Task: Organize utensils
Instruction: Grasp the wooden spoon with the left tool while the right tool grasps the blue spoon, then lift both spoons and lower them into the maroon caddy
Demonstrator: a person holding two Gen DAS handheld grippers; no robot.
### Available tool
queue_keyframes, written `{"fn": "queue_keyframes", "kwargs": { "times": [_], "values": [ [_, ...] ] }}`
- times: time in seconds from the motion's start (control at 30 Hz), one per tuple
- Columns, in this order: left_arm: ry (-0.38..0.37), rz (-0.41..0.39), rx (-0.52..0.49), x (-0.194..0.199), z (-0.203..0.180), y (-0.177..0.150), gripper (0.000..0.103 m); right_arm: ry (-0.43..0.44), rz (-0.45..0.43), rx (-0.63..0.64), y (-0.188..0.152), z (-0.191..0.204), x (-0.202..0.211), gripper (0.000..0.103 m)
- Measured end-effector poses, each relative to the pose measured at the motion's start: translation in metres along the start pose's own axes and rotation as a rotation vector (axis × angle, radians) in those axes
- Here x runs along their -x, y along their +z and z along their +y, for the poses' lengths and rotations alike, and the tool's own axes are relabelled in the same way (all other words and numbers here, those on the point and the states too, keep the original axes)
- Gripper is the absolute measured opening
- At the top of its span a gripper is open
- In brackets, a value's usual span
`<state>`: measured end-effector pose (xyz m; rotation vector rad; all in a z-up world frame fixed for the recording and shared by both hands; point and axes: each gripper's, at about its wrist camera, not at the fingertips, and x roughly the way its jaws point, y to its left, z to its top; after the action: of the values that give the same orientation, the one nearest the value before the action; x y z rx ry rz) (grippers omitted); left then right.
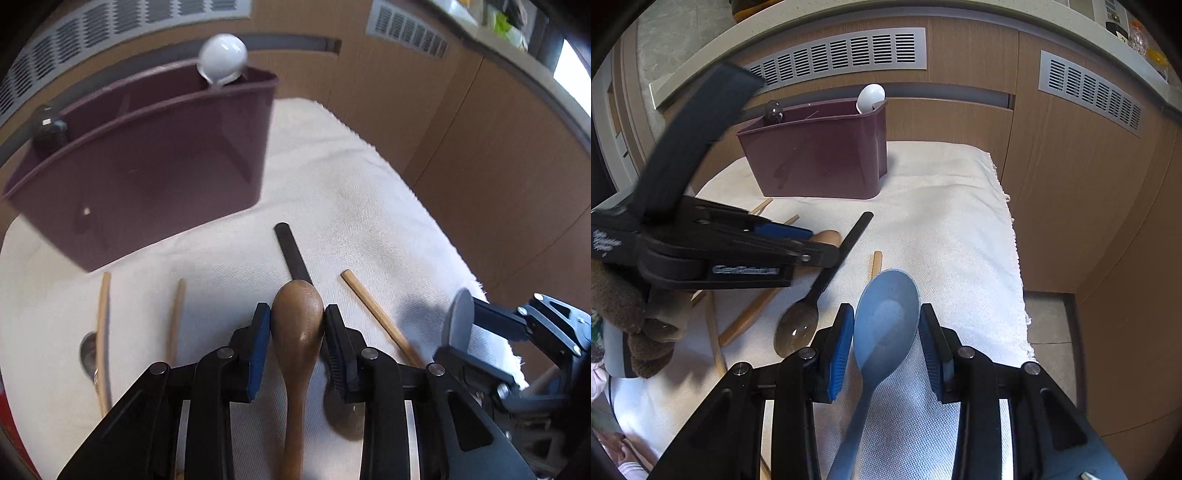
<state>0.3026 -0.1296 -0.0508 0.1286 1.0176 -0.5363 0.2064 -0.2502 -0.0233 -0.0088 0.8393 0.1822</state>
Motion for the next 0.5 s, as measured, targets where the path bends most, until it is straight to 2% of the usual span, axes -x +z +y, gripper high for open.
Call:
{"fn": "queue_keyframes", "kwargs": {
  "times": [0.33,0.5],
  "values": [
    [0.012,-0.232,0.097,0.094,0.027,-0.053,0.031,0.017,-0.051,0.036,0.01,0.021,0.018,0.034],
    [0.072,-0.351,0.108,0.133,0.027,-0.074,0.031,0.005,-0.083,0.066,0.014,0.033,0.032,0.034]
  ]
}}
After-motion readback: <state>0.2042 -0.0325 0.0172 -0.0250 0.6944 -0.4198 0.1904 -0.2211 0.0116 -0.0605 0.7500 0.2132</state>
